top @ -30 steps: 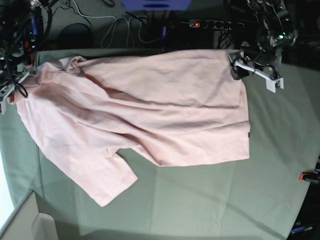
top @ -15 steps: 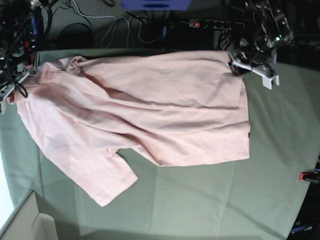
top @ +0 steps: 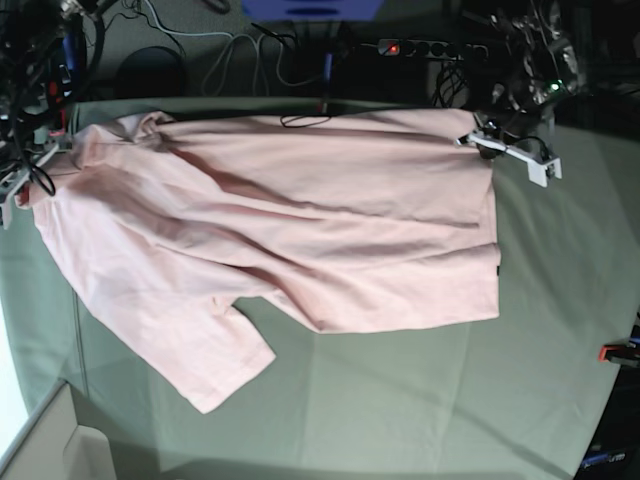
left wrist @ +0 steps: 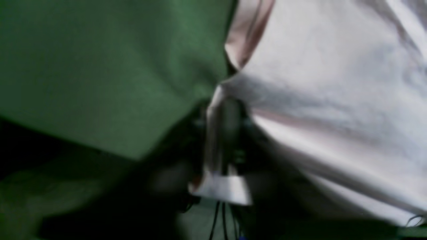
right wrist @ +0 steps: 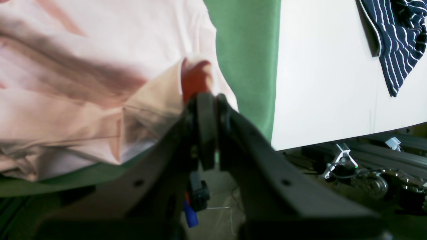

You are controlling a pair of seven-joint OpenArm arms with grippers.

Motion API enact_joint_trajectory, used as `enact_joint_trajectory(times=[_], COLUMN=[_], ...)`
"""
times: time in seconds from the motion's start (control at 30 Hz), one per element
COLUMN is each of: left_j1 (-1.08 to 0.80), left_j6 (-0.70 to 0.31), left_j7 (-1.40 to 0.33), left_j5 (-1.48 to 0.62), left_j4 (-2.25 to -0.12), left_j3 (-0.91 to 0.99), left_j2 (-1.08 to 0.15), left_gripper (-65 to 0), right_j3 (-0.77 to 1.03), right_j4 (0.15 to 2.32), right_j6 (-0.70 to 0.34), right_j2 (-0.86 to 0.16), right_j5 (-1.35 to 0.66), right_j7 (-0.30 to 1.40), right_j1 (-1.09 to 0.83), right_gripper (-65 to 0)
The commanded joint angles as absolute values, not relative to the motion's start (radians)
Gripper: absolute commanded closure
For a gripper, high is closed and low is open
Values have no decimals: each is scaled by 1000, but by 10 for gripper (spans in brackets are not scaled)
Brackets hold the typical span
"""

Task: Layout the t-shirt on the table in an organized manner, then fold the t-shirt properly
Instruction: 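Regrasp the shirt edge with the left gripper near the folded side, then lift the shirt with both grippers and flip it over toward the robot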

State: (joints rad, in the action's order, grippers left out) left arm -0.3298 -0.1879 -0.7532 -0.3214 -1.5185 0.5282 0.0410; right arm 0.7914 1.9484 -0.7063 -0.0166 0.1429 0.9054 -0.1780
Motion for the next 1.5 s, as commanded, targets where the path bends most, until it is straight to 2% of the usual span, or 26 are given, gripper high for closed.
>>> enact_joint_trajectory(times=[0.0, 0.2, 0.43, 0.53, 0.9, 1.2, 1.47], left_j1=[-338, -317, -234, -174, -65, 119, 352], left_j6=[-183, -183, -182, -182, -176, -176, -176], left_j7=[-771, -751, -760, -762, -762, -763, -908], left_j5=[-305, -312, -312, -306, -311, -308, -311], left_j4=[-1518, -1564, -1690, -1709, -1695, -1682, -1681], left_j3=[529, 539, 651, 685, 696, 687, 657], left_j2=[42, -19, -36, -41, -196, -242, -236], left_gripper=[0, 0, 0, 0, 0, 0, 0], right_j3=[796, 794, 791, 751, 608, 601, 588], right_j4=[1965, 1942, 1868, 1845, 1848, 1840, 1808], right_j6=[-698, -698, -698, -698, -698, -698, -698], right_j2=[-30, -28, -30, -33, -30, -36, -64], right_j5=[139, 139, 139, 140, 140, 140, 231], right_j7=[889, 889, 892, 895, 895, 897, 897], right_j1=[-171, -125, -22, 21, 82, 222, 400], right_gripper=[0, 0, 0, 0, 0, 0, 0])
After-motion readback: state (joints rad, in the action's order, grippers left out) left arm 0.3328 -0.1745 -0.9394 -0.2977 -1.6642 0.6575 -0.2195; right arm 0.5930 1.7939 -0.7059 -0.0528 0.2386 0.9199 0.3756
